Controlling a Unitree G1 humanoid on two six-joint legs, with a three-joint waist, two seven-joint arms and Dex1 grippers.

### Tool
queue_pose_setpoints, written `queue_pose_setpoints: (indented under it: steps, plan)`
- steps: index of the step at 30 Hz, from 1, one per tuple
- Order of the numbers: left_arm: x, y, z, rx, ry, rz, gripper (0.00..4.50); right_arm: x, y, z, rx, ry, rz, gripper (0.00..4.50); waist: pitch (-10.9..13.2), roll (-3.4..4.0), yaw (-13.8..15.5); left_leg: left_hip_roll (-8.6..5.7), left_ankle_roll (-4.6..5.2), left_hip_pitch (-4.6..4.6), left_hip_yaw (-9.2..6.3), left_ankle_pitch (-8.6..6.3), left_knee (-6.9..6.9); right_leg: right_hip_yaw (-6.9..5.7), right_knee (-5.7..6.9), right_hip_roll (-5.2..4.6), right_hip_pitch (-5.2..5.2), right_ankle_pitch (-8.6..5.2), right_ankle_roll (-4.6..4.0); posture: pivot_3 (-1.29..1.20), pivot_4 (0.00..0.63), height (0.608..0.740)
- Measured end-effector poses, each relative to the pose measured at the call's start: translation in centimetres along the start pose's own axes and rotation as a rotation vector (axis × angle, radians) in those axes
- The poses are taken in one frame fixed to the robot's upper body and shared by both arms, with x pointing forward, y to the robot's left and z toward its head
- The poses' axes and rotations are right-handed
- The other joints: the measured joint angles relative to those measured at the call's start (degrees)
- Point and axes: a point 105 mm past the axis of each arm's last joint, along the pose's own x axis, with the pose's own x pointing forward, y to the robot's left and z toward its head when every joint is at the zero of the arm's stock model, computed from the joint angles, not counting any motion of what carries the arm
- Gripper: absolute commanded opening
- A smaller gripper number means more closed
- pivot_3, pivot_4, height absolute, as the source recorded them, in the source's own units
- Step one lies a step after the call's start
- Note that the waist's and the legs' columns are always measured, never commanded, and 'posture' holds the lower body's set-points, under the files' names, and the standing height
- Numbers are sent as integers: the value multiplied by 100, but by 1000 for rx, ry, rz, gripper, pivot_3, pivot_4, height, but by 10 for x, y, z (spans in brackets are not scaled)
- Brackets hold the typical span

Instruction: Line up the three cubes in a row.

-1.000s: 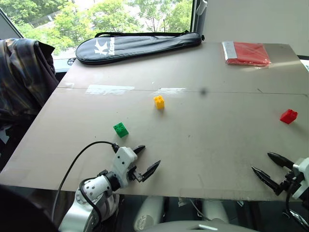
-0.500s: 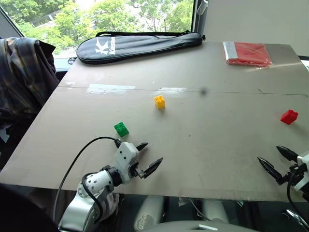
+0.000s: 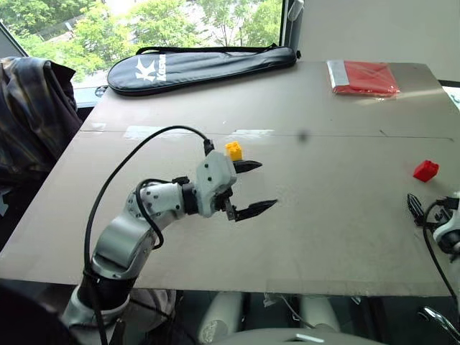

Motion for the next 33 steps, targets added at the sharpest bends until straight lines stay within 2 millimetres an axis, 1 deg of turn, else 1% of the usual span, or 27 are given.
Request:
queue_pose_setpoints:
  steps: [4,6,8,15,17,18,20,21,23,26,30,31,33]
  plan:
    - [5,0,7,-26,-5,-37,4431,12,6,7,20,-10,-43,4500,1,-1,-38,0,-22,-2,3,13,-3,8,-4,3,-2,-1,0,0,150,694]
    - [7,0,9,-35,0,-51,4431,25,11,15,39,-30,-75,4500,2,-3,-68,0,-22,0,16,13,-3,8,-5,4,-3,0,1,0,150,694]
    - [7,0,10,-35,7,-54,4431,33,14,19,54,-43,-96,4500,3,-4,-68,0,-18,1,18,11,-3,8,-5,4,-3,0,1,0,150,694]
    - [6,1,7,-59,36,-58,4431,55,14,23,103,-50,-151,4500,3,-4,-60,0,-12,2,23,8,-2,10,-3,5,-6,1,0,0,150,694]
    - [7,0,8,-68,34,-66,4500,59,14,22,118,-46,-169,3978,3,-4,-62,0,-17,0,26,11,-3,14,-1,5,-11,1,0,0,150,694]
    - [7,-1,9,-75,31,-72,4500,61,13,21,122,-44,-175,3617,3,-4,-62,0,-21,0,27,13,-3,15,-1,5,-11,1,0,0,150,694]
    - [7,-3,11,-90,21,-89,4500,62,13,20,126,-44,-183,2682,3,-4,-69,0,-22,0,33,13,-3,20,-2,5,-13,2,0,0,150,694]
    - [7,-6,12,-99,10,-112,4500,63,12,20,126,-45,-185,2147,3,-5,-76,1,-22,0,36,14,-3,22,-2,6,-13,2,0,0,150,694]
    - [7,-10,15,-104,-6,-139,4500,64,12,19,123,-49,-186,1275,3,-4,-95,1,-21,0,41,13,-2,26,-2,5,-13,2,0,0,150,694]
    - [5,-10,15,-103,-2,-147,4500,65,11,19,115,-51,-187,1285,3,-5,-127,1,-17,2,42,11,-2,27,0,6,-13,2,-1,0,150,694]
    - [3,-9,13,-95,14,-138,4500,65,15,20,96,-51,-142,1285,3,-4,-172,1,-3,4,44,4,-2,30,3,7,-14,2,0,0,150,694]
    - [3,-9,13,-97,16,-136,4500,65,17,20,89,-50,-123,1285,3,-4,-175,2,-3,4,44,4,-2,30,3,7,-14,2,0,0,150,694]
    - [2,-10,10,-106,20,-136,4500,61,26,20,59,-52,-11,1285,3,-4,-176,3,-3,4,45,4,-2,31,3,9,-15,2,0,0,150,694]
